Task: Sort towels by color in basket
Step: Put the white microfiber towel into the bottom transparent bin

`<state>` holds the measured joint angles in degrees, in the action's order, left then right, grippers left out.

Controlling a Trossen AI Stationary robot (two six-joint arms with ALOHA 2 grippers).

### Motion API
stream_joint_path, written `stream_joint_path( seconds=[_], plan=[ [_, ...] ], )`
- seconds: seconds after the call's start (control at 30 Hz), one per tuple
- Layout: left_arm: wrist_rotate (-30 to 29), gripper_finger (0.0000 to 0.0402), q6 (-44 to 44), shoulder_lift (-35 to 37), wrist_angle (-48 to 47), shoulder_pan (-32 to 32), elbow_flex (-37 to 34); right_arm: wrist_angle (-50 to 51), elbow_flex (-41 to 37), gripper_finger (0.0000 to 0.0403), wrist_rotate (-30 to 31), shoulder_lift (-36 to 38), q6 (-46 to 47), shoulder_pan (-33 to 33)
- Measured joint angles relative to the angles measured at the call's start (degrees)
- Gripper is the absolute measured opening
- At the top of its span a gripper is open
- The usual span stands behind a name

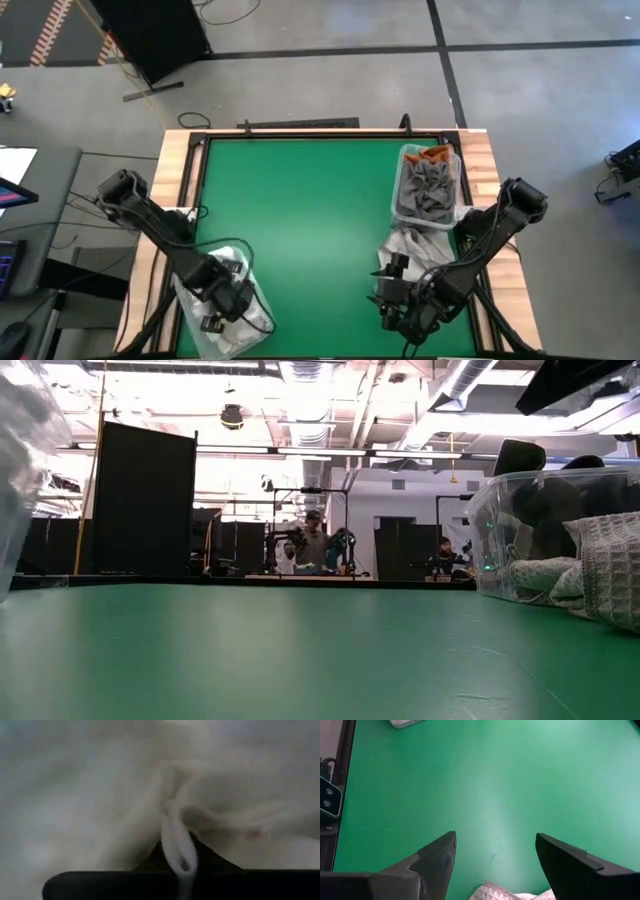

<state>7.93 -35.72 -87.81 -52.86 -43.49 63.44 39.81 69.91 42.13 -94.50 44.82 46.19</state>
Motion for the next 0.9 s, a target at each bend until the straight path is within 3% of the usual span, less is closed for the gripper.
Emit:
stream_joint_path(
  seconds=[0.23, 0.47, 0.7, 0.9],
  plan=[
    [-1.94, 0.0026, -2.75, -0.16, 4.76, -0.04, -4.64, -0.05, 0.0, 0.0304, 0.0, 0.0, -0.31, 0.22],
    [-2.26, 0.014, -2.46, -0.35, 3.95, -0.02, -2.8, -0.04, 0.0, 0.0304, 0.02, 0.0, -0.35, 0.17],
    [0.87, 0.0247, -2.37, -0.42, -7.49, 0.29, 7.74, -0.02, 0.0, 0.0304, 0.0, 0.0, -0.87, 0.17],
    [0.48, 0.0265, -2.59, -0.35, -18.76, 0.29, 20.76, -0.08, 0.0, 0.0304, 0.0, 0.0, -1.36, 0.17]
  ],
)
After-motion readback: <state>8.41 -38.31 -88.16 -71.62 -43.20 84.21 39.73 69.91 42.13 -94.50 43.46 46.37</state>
